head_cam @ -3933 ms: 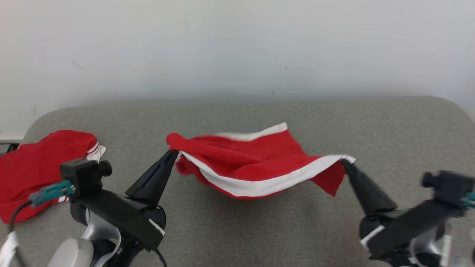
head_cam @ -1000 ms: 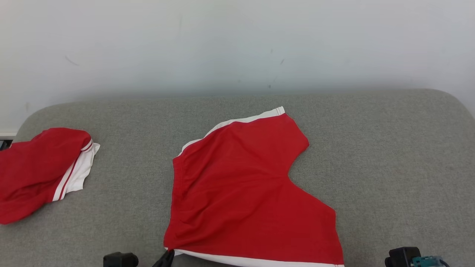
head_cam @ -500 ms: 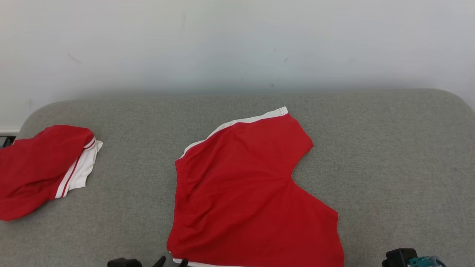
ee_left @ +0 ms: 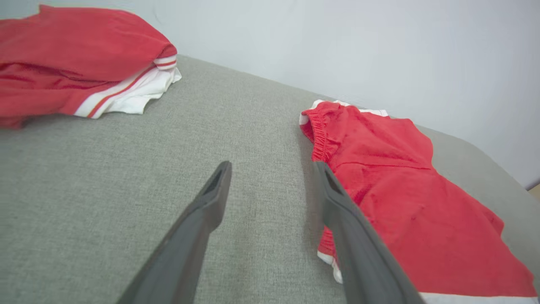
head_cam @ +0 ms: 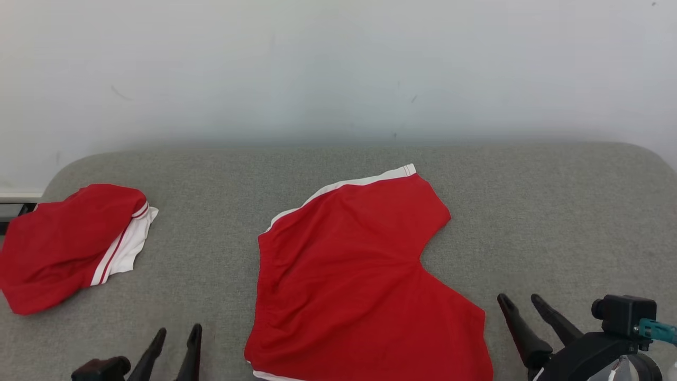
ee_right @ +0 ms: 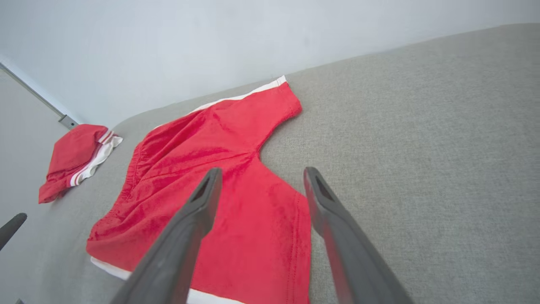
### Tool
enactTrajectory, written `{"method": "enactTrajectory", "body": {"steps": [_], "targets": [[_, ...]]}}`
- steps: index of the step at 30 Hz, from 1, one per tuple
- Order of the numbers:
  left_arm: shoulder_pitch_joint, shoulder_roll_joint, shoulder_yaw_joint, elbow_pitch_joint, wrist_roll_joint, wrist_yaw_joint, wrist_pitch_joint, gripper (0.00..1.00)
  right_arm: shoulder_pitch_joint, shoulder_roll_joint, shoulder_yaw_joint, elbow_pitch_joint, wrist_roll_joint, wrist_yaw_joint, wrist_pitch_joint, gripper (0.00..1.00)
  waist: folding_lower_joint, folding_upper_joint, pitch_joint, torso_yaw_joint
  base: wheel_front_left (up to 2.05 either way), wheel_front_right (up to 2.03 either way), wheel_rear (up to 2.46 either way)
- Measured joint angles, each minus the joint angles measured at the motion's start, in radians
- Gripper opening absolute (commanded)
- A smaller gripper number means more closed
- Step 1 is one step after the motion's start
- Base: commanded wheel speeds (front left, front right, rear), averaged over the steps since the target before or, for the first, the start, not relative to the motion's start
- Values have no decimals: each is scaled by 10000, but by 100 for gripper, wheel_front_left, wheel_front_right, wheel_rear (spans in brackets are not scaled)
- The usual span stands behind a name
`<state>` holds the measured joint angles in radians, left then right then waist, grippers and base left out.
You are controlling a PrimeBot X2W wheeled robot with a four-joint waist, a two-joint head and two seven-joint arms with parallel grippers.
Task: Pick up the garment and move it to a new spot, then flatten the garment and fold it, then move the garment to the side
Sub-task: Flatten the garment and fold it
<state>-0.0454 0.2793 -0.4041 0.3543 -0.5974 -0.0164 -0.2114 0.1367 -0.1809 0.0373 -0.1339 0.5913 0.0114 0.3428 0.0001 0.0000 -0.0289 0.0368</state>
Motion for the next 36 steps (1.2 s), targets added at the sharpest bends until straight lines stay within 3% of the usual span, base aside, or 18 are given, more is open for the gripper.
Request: {"method": "enactTrajectory", "body": {"steps": [9, 14, 28, 32, 36], "targets": [[9, 355, 470, -1204, 663, 698, -284, 100, -645, 846, -140, 52, -407, -297, -1950, 100, 0, 0, -329, 80, 0, 0, 0], [175, 491, 725, -1916, 993, 1026, -359, 100, -733, 936, -211, 265, -451, -303, -2732, 100, 0, 0, -497, 137, 0, 0, 0], [1400, 991, 901, -2813, 1584, 1264, -161, 100, -524, 940, -303, 1181, -738, -288, -3954, 100, -1, 0, -724, 282, 0, 0, 0], [1645, 1035, 717, -3457, 1764, 1306, 617, 100, -434, 943, -100, 1712, -825, -36, -4328, 100, -1, 0, -671, 159, 0, 0, 0], [1656, 1024, 732, -3576, 1850, 1310, 717, 100, -435, 941, -96, 1787, -826, -10, -4410, 100, -1, 0, -641, 147, 0, 0, 0]]}}
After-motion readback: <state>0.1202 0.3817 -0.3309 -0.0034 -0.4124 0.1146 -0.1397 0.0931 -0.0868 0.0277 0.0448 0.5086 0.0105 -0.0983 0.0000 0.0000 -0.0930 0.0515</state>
